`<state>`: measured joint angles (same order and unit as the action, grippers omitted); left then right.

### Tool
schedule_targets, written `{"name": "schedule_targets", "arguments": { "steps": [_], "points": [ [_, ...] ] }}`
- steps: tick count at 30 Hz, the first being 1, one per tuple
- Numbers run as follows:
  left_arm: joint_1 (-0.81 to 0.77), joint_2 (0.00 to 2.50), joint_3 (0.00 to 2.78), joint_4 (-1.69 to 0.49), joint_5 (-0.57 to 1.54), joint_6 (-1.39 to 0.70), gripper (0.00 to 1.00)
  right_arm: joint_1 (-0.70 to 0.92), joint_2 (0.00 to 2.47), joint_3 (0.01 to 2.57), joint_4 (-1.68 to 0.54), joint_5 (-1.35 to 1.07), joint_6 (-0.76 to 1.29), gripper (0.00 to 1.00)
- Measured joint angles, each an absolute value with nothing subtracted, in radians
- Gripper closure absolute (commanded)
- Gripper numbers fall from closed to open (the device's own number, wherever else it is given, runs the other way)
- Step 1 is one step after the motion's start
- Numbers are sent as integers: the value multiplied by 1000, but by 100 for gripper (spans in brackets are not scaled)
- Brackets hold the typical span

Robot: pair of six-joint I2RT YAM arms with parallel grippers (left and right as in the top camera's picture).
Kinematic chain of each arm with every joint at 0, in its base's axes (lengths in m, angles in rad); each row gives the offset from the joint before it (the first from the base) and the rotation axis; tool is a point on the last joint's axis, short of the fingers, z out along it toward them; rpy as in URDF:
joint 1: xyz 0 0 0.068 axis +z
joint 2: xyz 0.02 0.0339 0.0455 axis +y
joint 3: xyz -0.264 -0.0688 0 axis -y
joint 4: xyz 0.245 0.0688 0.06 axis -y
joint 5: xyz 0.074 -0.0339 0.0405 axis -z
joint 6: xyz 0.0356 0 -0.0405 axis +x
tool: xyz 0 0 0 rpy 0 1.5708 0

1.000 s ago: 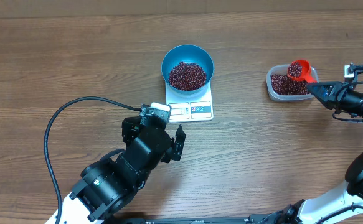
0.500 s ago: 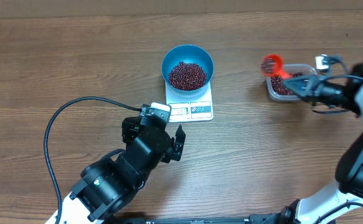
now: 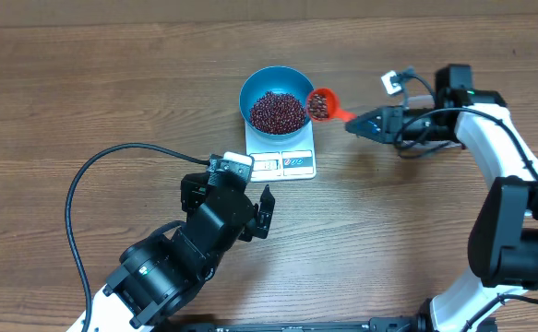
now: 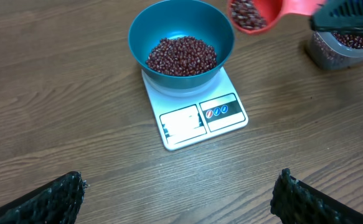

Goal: Scoop item into bowl and weigh 150g on scale
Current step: 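Lift the filled cup and carry it left over the blue bowl, then tilt the red cup to pour beans into the blue bowl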

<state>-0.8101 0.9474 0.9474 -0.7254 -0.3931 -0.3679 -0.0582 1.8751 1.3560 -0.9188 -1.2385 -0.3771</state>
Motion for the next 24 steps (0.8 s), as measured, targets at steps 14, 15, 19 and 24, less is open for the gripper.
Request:
{"name": "schedule_targets", "arguments": {
  "steps": [14, 15, 19, 24],
  "points": [
    [-810, 947, 947, -725, -393, -368, 0, 118, 1875, 1547, -916, -938, -300, 96],
    [-810, 947, 947, -725, -393, -368, 0, 131, 1875, 1555, -916, -905, -299, 96],
    [-810, 947, 947, -725, -393, -368, 1, 167, 1875, 1560, -908, -791, -292, 96],
    [-810, 947, 947, -725, -393, -368, 0, 190, 1875, 1560, -898, -683, -304, 96]
  ]
}}
